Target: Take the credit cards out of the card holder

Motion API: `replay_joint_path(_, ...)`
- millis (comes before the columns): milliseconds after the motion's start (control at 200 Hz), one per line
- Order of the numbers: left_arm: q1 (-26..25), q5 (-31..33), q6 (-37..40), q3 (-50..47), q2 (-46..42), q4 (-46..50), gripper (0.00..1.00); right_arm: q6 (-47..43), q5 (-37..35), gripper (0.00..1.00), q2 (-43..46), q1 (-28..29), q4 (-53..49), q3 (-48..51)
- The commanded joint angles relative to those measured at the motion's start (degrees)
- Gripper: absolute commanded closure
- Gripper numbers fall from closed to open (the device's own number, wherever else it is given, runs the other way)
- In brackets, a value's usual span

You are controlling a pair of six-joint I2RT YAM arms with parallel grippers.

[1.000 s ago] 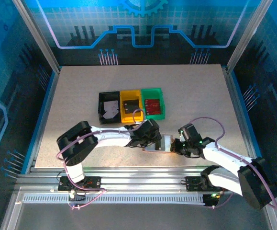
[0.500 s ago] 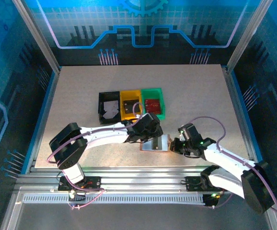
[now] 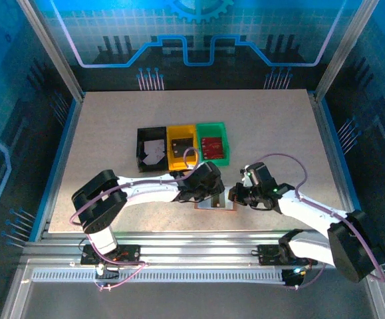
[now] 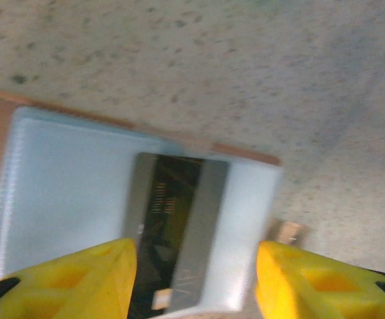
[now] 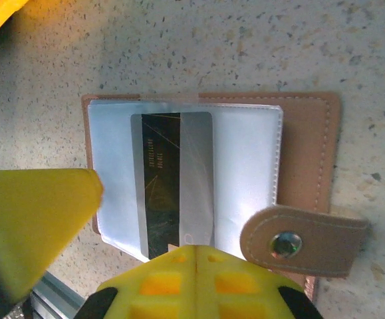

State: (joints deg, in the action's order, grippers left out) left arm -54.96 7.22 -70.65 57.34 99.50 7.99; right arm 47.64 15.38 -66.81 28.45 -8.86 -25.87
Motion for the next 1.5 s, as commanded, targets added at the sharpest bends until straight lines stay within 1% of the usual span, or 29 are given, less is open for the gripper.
replay_joint_path(0, 0.20, 1.23, -3.27, -3.53, -0.24, -3.61, 0.48, 0.89, 1.25, 1.00, -0.59, 0.54, 2.83, -1.39)
replay_joint_path(110, 0.21, 1.27, -5.53, -5.70, 0.60, -5.70, 0.49, 1.83, 0.88, 1.00, -1.47, 1.13, 4.63, -1.32)
replay_joint_path(255, 0.27, 2.33, -8.60, -8.89, 0.61, -8.65, 0.49, 2.24, -0.93, 1.00, -3.36, 3.67, 7.18, -1.36)
replay_joint_path(485, 0.33, 1.76, -9.57, -10.40, 1.28, -10.94, 0.49, 3.89, -4.37, 1.00, -7.67, 7.86, 11.71, -1.73)
replay_joint_path(575, 0.37, 1.74, -9.38, -10.77, 1.07, -10.98, 0.49, 4.99, -5.78, 1.00, -8.18, 8.38, 14.68, -0.68)
replay_joint_path(690, 0.37, 1.57, -9.34, -11.28, 0.85, -11.05, 0.49, 5.84, -9.85, 1.00, -7.90, 9.08, 18.04, 1.24)
replay_joint_path(825, 0.38, 1.38, -9.53, -12.16, 0.93, -11.62, 0.49, 6.99, -12.91, 1.00, -9.51, 9.15, 19.63, 2.05)
replay_joint_path(1030, 0.38, 0.80, -9.85, -12.77, 1.20, -12.37, 0.49, 8.12, -14.06, 1.00, -14.75, 9.21, 21.61, 2.20)
replay_joint_path(1126, 0.38, 1.12, -9.83, -13.66, 0.42, -12.41, 0.49, 9.67, -15.36, 1.00, -16.02, 9.14, 20.43, 3.08)
replay_joint_path(1226, 0.47, 1.48, -9.87, -14.86, -0.68, -12.30, 0.49, 11.85, -17.93, 1.00, -15.11, 8.91, 19.90, 5.62)
replay_joint_path(1386, 0.82, 1.49, -10.01, -16.51, -1.71, -12.42, 0.49, 13.35, -22.18, 1.00, -10.22, 8.22, 14.56, 7.43)
replay_joint_path(1496, 1.04, 1.48, -9.97, -17.41, -2.17, -12.61, 0.49, 12.15, -24.12, 1.00, -6.81, 7.92, 10.68, 6.85)
